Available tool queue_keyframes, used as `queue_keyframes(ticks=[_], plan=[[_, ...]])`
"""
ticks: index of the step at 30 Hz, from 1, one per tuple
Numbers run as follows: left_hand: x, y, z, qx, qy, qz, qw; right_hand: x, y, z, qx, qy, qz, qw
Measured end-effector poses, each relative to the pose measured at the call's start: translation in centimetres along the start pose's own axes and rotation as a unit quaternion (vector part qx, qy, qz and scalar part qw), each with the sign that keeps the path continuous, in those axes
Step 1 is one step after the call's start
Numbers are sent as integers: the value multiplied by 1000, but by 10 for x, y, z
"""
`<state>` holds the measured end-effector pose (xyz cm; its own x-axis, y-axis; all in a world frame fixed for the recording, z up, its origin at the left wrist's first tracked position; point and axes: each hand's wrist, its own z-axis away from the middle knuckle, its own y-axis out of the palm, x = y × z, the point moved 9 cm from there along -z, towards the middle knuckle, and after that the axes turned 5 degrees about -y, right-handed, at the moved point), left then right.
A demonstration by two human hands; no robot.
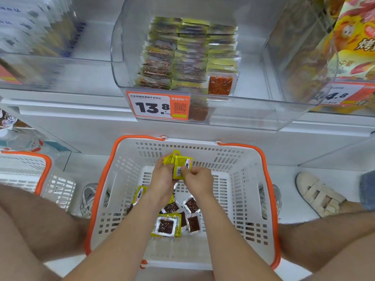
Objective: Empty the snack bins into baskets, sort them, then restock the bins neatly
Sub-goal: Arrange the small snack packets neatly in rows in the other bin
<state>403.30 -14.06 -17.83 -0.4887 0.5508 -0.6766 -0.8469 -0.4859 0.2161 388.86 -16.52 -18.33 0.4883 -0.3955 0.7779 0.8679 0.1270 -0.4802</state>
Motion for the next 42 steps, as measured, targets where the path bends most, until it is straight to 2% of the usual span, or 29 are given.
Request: queue_keyframes(ticks=[2, 5, 10, 13, 16, 18, 22, 24, 26, 27, 28, 29, 31, 32, 33, 34, 37, 40, 42], plan=[[0, 7, 3, -2, 7, -27, 1000, 8, 11, 7, 22, -20, -24, 999], [-7, 13, 9, 7, 34, -104, 994, 21, 13, 15, 7, -60, 0, 998], [-8, 0, 3, -15, 58, -226, 972, 41, 20, 29, 43, -196, 74, 977], [-6, -23, -6, -44, 51, -228, 971, 16, 28, 19, 107, -156, 45, 981], [12, -33, -14, -2, -14, -199, 980, 0, 22, 8, 89, -106, -2, 990], [26, -34, -16, 20, -50, -172, 984, 2, 27, 7, 104, -128, -11, 986], [43, -45, -28, -20, -84, -38, 996, -7, 33, 3, 87, -139, 12, 986], [46, -48, -35, -29, -93, -23, 995, -24, 34, -3, 92, -68, -60, 992], [47, -55, -37, -49, -94, -93, 990, -49, 24, -10, 56, -5, -69, 996], [47, -58, -37, -55, -85, -147, 984, -60, 17, -13, 47, -1, -18, 999], [46, -59, -36, -54, -72, -196, 976, -71, 16, -14, 72, -8, 53, 996], [48, -60, -36, -49, -62, -237, 968, -82, 21, -11, 135, -23, 138, 981], [54, -64, -35, -37, -59, -299, 952, -111, 39, 5, 274, -62, 302, 911], [58, -67, -34, -31, -61, -323, 944, -121, 45, 14, 311, -84, 368, 872], [61, -70, -34, -28, -63, -344, 936, -127, 48, 21, 320, -104, 413, 846], [63, -74, -33, -27, -62, -364, 929, -131, 50, 25, 308, -120, 436, 837], [69, -82, -32, -16, -66, -416, 907, -134, 54, 24, 279, -129, 445, 841], [71, -85, -32, -13, -71, -417, 906, -137, 51, 15, 265, -108, 463, 839], [71, -85, -33, -13, -72, -404, 912, -136, 47, 11, 255, -100, 448, 851]])
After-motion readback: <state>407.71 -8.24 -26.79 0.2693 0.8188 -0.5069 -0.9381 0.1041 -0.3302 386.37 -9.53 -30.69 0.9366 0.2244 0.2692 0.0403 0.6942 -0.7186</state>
